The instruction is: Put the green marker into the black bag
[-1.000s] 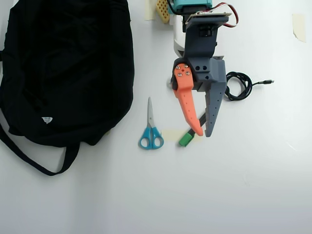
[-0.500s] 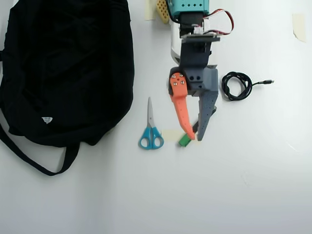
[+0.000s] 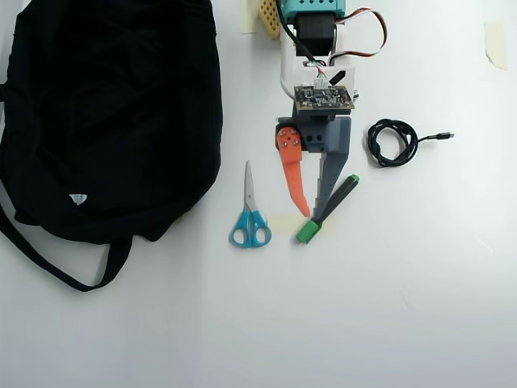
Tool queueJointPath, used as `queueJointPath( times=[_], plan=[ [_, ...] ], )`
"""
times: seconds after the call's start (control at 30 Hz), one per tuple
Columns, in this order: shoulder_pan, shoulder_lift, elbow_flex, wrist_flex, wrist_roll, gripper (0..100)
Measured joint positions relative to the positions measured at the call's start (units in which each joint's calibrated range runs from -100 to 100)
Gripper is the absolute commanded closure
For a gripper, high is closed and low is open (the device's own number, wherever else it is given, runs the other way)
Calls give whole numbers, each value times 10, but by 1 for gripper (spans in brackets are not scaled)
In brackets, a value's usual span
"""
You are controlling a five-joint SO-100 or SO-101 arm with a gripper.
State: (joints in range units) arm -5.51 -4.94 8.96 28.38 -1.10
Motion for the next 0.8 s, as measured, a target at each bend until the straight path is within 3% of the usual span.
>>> queueJointPath(
  times=[0.37,0.8],
  plan=[
    [0,-10,-153,277,0,98],
    [-5,-10,-167,394,-1,98]
  ],
)
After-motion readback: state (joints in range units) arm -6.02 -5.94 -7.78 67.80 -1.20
